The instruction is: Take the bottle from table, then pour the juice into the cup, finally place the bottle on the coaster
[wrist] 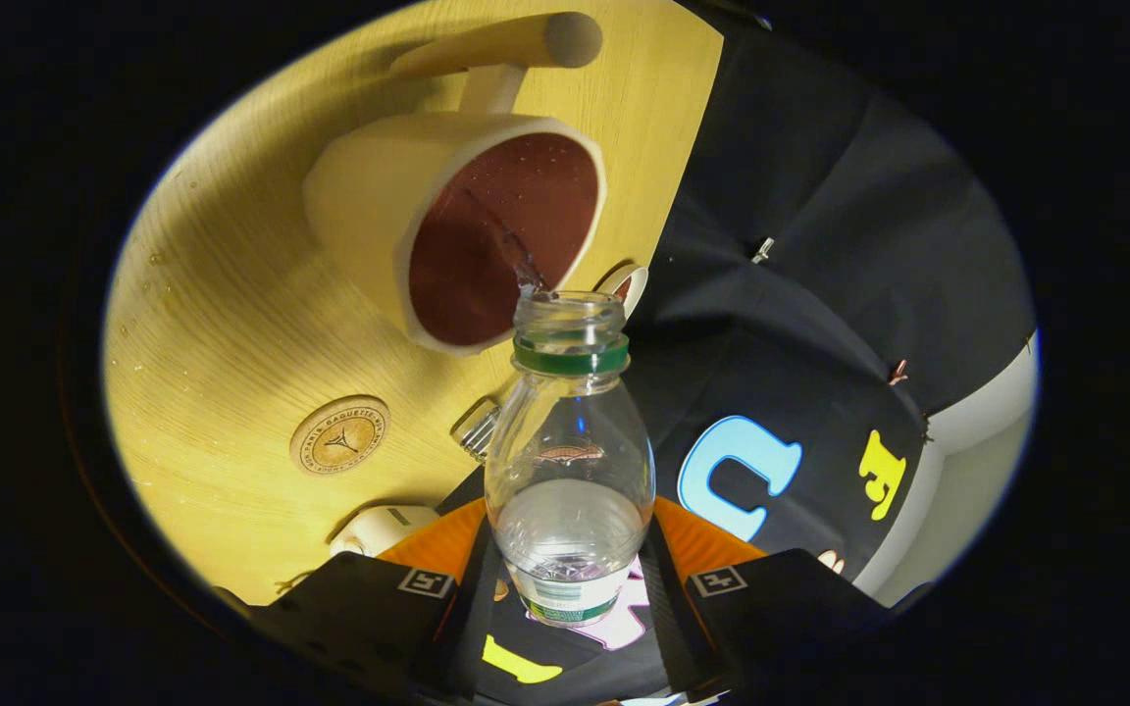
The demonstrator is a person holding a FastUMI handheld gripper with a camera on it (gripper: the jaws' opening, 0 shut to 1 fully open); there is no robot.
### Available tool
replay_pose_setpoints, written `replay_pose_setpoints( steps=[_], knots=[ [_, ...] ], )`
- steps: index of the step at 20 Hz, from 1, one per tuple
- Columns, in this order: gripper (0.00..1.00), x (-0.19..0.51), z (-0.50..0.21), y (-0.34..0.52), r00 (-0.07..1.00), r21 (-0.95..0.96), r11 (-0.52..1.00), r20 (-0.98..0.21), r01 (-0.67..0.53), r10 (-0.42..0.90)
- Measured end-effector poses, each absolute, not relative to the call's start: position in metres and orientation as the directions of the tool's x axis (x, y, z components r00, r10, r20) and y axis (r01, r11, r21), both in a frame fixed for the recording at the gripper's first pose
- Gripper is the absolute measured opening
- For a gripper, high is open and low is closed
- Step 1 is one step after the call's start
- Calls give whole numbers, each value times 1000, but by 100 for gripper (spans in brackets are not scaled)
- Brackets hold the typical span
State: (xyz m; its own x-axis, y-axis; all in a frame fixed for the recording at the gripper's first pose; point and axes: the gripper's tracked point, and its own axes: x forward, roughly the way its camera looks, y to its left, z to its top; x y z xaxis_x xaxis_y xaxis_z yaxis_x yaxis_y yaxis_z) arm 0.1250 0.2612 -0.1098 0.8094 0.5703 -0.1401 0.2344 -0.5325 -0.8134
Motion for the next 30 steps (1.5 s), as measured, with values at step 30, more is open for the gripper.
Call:
replay_pose_setpoints(
  steps=[30],
  knots=[
    [72,126,-97,260,776,-767,-559,-132,314,617]
  ],
)
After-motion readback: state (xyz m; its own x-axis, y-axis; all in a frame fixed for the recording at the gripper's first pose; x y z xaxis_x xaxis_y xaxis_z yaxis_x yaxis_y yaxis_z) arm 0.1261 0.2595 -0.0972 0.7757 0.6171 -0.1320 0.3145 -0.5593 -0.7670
